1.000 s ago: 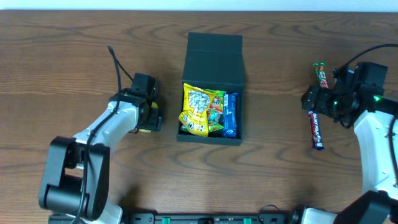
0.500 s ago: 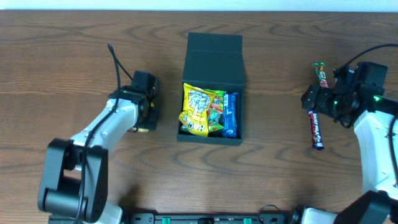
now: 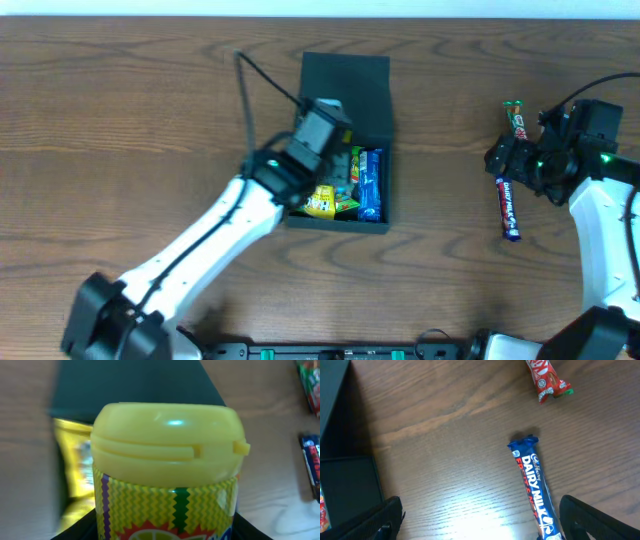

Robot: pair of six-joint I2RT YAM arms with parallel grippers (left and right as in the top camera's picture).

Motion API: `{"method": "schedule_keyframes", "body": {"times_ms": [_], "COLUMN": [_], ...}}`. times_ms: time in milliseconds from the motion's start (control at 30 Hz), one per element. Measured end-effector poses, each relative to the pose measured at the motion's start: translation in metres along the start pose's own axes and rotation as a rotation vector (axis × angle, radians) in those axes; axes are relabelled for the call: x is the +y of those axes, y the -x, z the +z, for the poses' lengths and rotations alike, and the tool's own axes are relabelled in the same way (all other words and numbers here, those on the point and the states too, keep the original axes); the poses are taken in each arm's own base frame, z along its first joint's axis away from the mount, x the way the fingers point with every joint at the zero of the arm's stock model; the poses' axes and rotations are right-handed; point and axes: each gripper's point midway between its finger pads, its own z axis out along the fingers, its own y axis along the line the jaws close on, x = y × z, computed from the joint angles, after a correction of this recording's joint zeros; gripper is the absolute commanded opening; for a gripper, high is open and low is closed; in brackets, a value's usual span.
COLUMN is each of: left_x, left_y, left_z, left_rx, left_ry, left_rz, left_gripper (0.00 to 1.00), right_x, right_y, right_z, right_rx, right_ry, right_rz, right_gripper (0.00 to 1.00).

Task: Pack container
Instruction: 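Place the Mentos bottle into the box with the left gripper, then grasp the blue Dairy Milk bar with right gripper and insert it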

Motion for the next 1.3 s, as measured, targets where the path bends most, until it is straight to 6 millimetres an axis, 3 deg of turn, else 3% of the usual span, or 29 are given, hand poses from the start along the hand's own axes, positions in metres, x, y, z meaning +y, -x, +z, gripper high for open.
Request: {"method": "schedule_keyframes", "body": {"times_ms": [133, 167, 200, 233, 367, 567, 633, 700, 800, 933, 1033, 1300], "left_x": [-0.012, -0.011, -0.011, -0.012, -0.015, -0.018, -0.022, -0.025, -0.006, 0.033, 0.056, 0.062], "left_y": [-0.022, -0.026, -0.028, -0.030, -0.031, -0.028, -0.017, 0.002, 0.025, 0.041, 0.038, 0.030], "left_z": [0.033, 0.037, 0.040, 0.042, 0.042, 0.030, 0.013, -0.019, -0.061, -0.087, -0.089, -0.088], "left_rx": [0.083, 0.100, 0.109, 0.118, 0.124, 0.116, 0.070, -0.011, -0.116, -0.173, -0.149, -0.118], "left_ry": [-0.022, -0.022, -0.022, -0.024, -0.041, -0.061, -0.087, -0.115, -0.092, -0.019, 0.040, 0.064], "left_rz": [-0.040, -0.047, -0.050, -0.053, -0.049, -0.013, 0.001, 0.003, -0.030, -0.082, -0.112, -0.093], "left_gripper": [0.06, 0.12, 0.31, 0.64, 0.95, 0.95, 0.95, 0.95, 0.95, 0.95, 0.95, 0.95], "right_x": [0.000, 0.000, 0.000, 0.000, 0.000, 0.000, -0.001, -0.005, -0.012, -0.014, -0.025, -0.043], "right_y": [-0.001, -0.001, -0.001, -0.001, -0.002, -0.002, -0.004, -0.009, -0.013, -0.018, -0.027, -0.041], "right_z": [0.000, 0.000, 0.000, 0.000, 0.000, 0.000, 0.000, 0.000, -0.001, 0.002, 0.014, 0.060], "right_rx": [0.005, 0.005, 0.006, 0.006, 0.007, 0.009, 0.018, 0.036, 0.051, 0.062, 0.073, 0.145], "right_ry": [-0.001, -0.001, -0.001, -0.001, -0.001, -0.002, -0.007, -0.030, -0.065, -0.092, -0.147, -0.194], "right_rz": [0.008, 0.009, 0.009, 0.009, 0.009, 0.009, 0.010, 0.013, 0.000, -0.046, -0.053, -0.045], "right_gripper": [0.99, 0.99, 0.99, 0.99, 0.99, 0.99, 0.99, 0.98, 0.92, 0.92, 0.91, 0.86]}}
